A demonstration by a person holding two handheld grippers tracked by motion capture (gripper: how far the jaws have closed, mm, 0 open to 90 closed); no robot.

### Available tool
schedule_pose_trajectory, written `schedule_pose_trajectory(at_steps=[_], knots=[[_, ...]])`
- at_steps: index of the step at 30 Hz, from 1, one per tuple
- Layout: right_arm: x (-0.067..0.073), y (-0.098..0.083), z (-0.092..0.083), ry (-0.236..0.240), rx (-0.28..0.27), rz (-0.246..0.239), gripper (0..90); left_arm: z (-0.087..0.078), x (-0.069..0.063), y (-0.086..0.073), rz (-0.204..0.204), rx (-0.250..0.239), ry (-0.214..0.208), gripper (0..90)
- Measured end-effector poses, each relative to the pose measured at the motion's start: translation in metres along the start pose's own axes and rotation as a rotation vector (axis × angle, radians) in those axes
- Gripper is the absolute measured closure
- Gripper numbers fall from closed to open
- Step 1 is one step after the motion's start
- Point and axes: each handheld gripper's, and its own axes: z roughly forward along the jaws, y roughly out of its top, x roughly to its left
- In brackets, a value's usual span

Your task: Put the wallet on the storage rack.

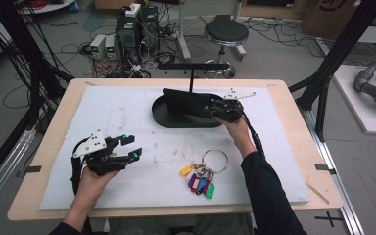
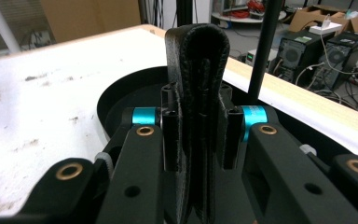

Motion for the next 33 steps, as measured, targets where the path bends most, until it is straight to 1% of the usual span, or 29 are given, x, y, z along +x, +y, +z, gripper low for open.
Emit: schedule_pose_trajectory(at_steps=[4,5,10,11,16,17,19,23,26,30,33], knots=[[-0.003,-0.004,0.002,-0.001,-0.007,0.016,76.6,-0.001,0.0,0.0,0.0,-0.002,-0.004,42.6],[-0.005,-0.005,0.002,-0.01,-0.004,0.02,76.5,-0.001,-0.001,0.0,0.005,0.0,-0.005,42.6],[-0.008,-0.007,0.0,-0.022,0.02,0.028,75.9,-0.001,-0.002,0.0,0.006,0.0,-0.008,42.8],[-0.01,-0.008,-0.001,-0.032,0.044,0.023,75.6,-0.001,-0.002,0.0,0.009,0.001,-0.01,42.9],[-0.012,-0.009,-0.002,-0.041,0.085,0.027,74.7,0.0,-0.002,0.0,0.013,0.003,-0.012,43.0],[-0.012,-0.01,-0.002,-0.05,0.092,0.026,74.4,0.0,-0.002,0.0,0.014,0.003,-0.01,43.0],[-0.012,-0.01,-0.002,-0.06,0.112,0.013,74.0,0.001,-0.002,0.0,0.015,0.006,-0.009,43.0],[-0.012,-0.01,-0.003,-0.065,0.143,-0.007,73.8,0.0,-0.003,0.001,0.018,0.006,-0.009,43.3],[-0.01,-0.009,-0.003,-0.073,0.158,-0.012,73.3,0.0,-0.004,0.001,0.022,0.006,-0.009,43.4],[-0.01,-0.009,-0.003,-0.087,0.178,-0.035,72.0,0.0,-0.005,0.001,0.024,0.007,-0.007,43.3],[-0.008,-0.012,0.001,-0.101,0.224,-0.059,71.0,-0.001,-0.005,0.001,0.026,0.008,-0.007,43.3]])
